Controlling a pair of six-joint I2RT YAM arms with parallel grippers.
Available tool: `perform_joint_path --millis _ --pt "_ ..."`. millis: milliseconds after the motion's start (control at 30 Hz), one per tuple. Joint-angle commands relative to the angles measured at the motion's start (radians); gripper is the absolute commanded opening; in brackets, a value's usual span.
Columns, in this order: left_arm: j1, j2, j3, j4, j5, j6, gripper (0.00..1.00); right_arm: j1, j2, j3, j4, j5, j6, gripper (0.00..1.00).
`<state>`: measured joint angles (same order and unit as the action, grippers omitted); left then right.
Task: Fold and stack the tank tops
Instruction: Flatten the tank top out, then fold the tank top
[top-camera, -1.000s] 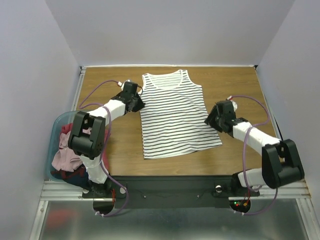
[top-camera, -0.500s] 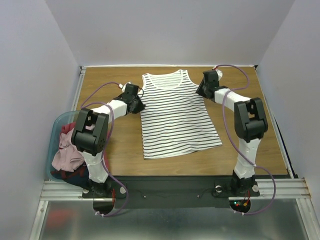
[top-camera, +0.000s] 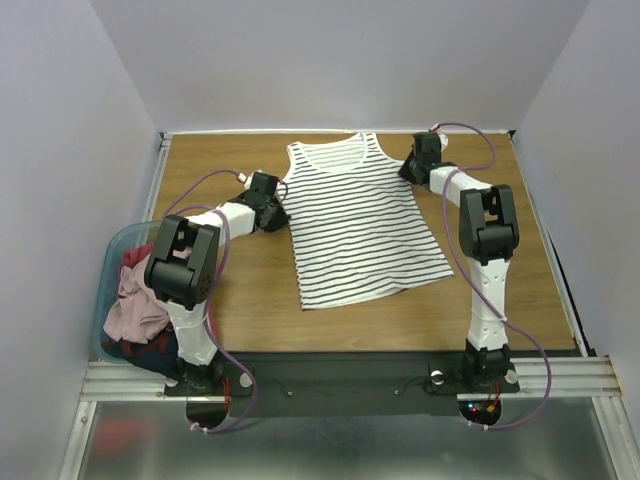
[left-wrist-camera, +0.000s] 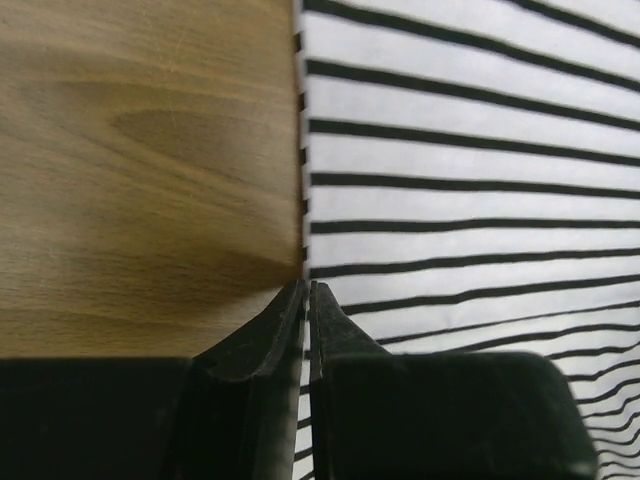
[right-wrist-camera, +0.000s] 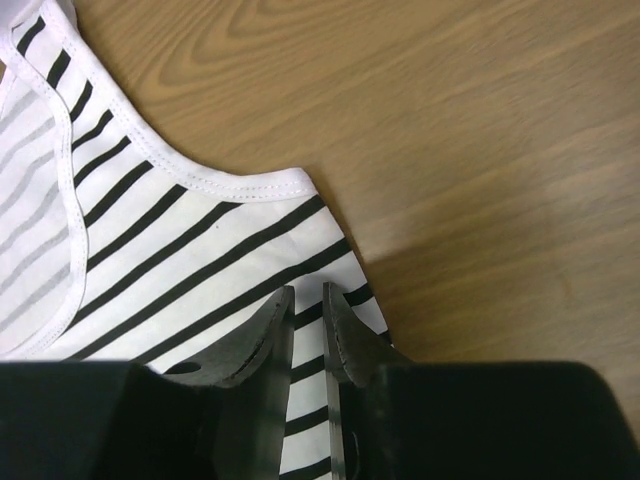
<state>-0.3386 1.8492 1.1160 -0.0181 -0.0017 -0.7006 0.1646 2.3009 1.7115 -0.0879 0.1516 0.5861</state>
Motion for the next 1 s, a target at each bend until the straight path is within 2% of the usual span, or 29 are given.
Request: perform_joint_path --millis 0,133,200,267,367,433,567,667,700,800,967 --pt "-0.016 -0.002 -0.033 0.012 0.029 -0.011 0.18 -0.062 0.046 0.049 -0.033 0.006 -0.029 0.24" --pt "-0.043 0.007 -0.050 0.049 0.042 -0.031 0.18 -0.088 0.052 0.077 -0.042 0.002 -0.054 0.25" --pt "-0.059 0.007 -0.047 0.050 0.045 -0.034 0.18 -0.097 0.042 0.089 -0.046 -0.018 -0.061 0.34" --pt "-0.060 -0.001 -0.042 0.049 0.045 -0.036 0.18 -0.100 0.015 0.085 -0.044 -0.033 -0.069 0.38" --pt "-0.048 -0.036 -0.015 0.021 0.019 -0.028 0.18 -0.097 -0.098 0.056 -0.047 -0.067 -0.075 0.47" --pt "-0.024 -0.057 0.025 -0.011 0.009 -0.017 0.21 -0.094 -0.158 0.031 -0.059 -0.095 -0.074 0.52" --pt "0.007 -0.055 0.120 -0.040 -0.026 0.024 0.32 -0.036 -0.308 -0.059 -0.101 -0.087 -0.086 0.52" --pt "0.024 0.017 0.244 -0.065 -0.005 0.094 0.43 0.097 -0.432 -0.186 -0.113 -0.017 -0.110 0.50" --pt "0.027 0.062 0.277 -0.074 0.003 0.107 0.44 0.181 -0.478 -0.252 -0.113 0.012 -0.103 0.48" --pt "0.032 0.148 0.384 -0.074 0.074 0.156 0.47 0.332 -0.527 -0.344 -0.113 0.022 -0.075 0.42" --pt "0.042 0.269 0.572 -0.105 0.127 0.232 0.50 0.565 -0.561 -0.443 -0.113 0.065 -0.003 0.41"
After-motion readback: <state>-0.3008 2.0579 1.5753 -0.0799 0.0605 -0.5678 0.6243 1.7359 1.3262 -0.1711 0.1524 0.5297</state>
